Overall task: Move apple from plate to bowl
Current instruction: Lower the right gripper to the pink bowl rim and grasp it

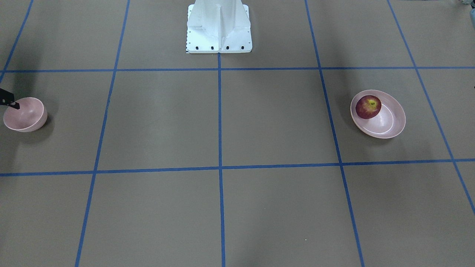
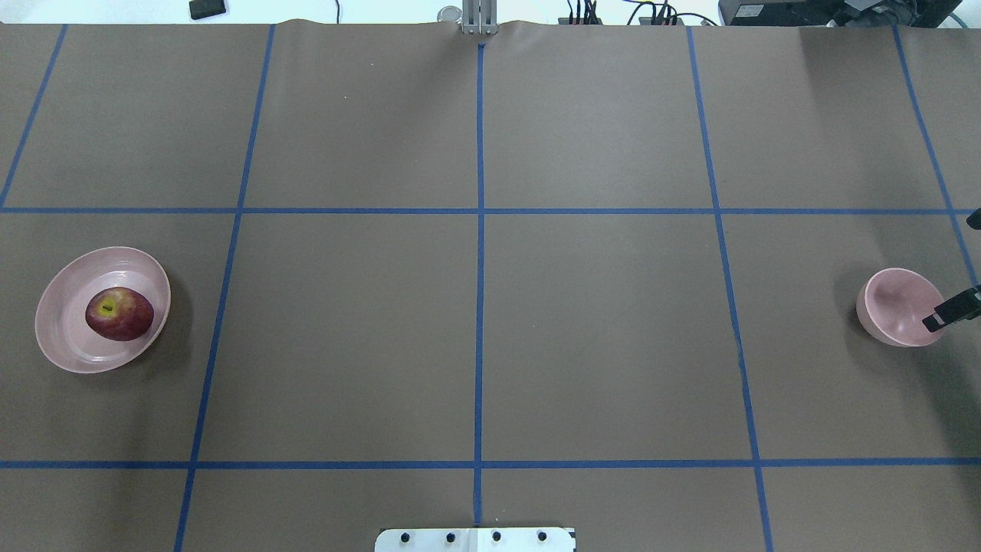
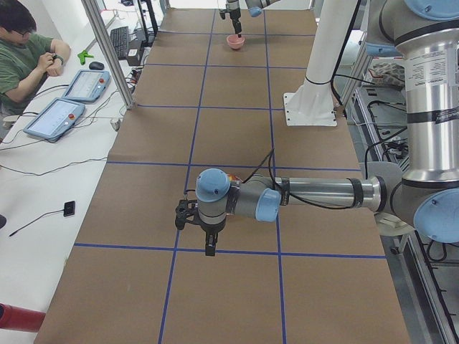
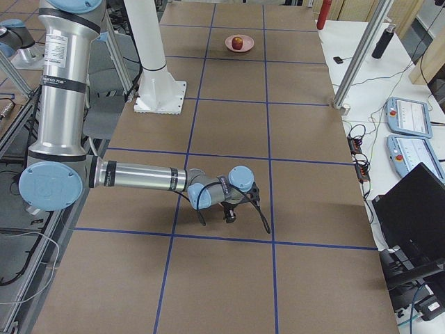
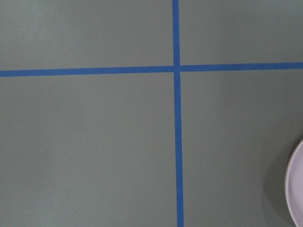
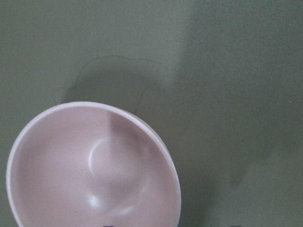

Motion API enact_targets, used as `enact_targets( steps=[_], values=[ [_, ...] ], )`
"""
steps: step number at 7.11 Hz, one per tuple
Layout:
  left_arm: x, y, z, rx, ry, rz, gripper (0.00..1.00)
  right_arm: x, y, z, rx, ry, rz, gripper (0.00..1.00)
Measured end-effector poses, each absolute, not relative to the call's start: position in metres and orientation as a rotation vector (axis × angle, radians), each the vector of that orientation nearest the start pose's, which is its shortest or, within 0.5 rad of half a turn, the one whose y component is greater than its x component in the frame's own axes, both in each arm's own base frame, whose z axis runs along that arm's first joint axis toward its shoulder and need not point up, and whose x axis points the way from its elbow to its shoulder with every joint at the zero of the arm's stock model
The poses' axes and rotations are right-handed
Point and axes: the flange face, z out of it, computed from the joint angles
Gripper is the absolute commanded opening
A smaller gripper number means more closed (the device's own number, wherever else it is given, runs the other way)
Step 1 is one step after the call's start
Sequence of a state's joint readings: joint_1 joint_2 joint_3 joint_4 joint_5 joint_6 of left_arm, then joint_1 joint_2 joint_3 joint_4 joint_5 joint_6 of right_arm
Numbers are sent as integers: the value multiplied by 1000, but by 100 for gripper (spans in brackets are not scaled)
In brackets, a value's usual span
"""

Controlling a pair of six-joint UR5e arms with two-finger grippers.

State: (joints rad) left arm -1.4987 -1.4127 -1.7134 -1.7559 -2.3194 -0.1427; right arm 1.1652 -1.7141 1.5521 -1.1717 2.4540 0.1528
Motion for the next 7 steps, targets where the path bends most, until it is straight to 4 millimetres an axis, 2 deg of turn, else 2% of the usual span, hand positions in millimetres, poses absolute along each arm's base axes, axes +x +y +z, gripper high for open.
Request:
enact_targets(
  steps=[2, 4, 5, 7],
  values=[
    [-34, -439, 643, 82, 760, -3, 99, -124, -426, 685, -31, -909, -344, 0],
    [-33, -439, 641, 80, 778, -1, 99, -127, -430, 669, -21, -936, -339, 0],
    [-32, -441, 637, 86, 785, 2, 99, -124, -434, 648, -17, -998, -317, 0],
    [-28, -458, 609, 113, 795, -19, 99, -97, -446, 594, 36, -1105, -251, 0]
  ],
)
